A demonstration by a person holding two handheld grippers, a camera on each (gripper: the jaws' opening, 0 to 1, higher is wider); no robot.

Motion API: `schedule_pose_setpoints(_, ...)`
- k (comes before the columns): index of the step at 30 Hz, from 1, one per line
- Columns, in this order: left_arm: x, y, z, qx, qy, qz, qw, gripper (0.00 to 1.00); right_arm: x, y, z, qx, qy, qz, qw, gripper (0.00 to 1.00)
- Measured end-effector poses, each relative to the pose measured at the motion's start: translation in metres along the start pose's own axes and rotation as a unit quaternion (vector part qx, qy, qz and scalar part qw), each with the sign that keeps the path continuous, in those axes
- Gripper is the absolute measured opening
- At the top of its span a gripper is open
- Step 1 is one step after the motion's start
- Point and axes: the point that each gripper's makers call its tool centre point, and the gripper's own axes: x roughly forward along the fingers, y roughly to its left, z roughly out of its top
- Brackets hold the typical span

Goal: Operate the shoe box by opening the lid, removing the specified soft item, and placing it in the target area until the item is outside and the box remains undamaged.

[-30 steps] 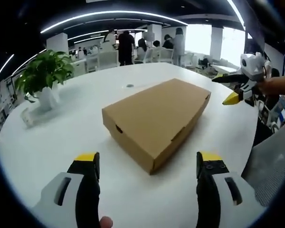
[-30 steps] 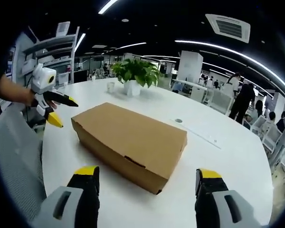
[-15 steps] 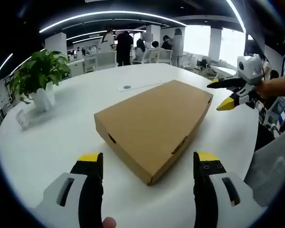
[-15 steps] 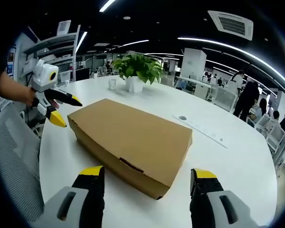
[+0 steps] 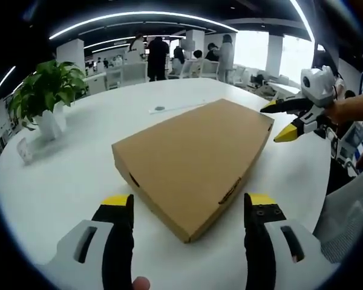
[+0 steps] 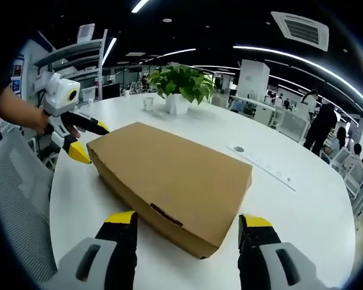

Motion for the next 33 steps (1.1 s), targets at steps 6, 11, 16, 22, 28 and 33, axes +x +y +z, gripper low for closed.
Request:
schedule_pose_setpoints(6, 0.006, -0.002, -0.002, -0.002, 0.003, -0.001, 1.0, 0.72, 0.004, 0.0, 0.0, 0.003, 0.003, 0.007, 1.0, 0.63)
schedule_pose_setpoints(11, 0.01, -0.001, -0.002, -0.004, 0.004, 0.004, 1.0, 0.72, 0.008, -0.002, -0.002, 0.0, 0.008, 0.009, 0.9999, 0.63)
schedule_pose_setpoints(16, 0.01, 0.0, -0.001, -0.011, 0.004, 0.008, 0.9999, 0.71, 0.01, -0.004, -0.002, 0.004, 0.01, 0.009, 0.9999, 0.61)
schedule_pose_setpoints(22, 0.012, 0.001, -0.001, -0.012, 0.004, 0.01, 0.9999, 0.71, 0.01, -0.003, -0.004, 0.013, 0.01, 0.01, 0.9998, 0.61)
schedule_pose_setpoints(28, 0.012, 0.001, -0.001, -0.01, -0.002, 0.005, 0.9999, 0.7, 0.011, -0.002, -0.004, 0.012, 0.012, 0.005, 0.9998, 0.61)
schedule_pose_setpoints(33, 0.012, 0.006, 0.0, -0.007, 0.003, -0.002, 1.0, 0.69, 0.011, 0.002, -0.004, 0.018, 0.012, -0.002, 0.9998, 0.6)
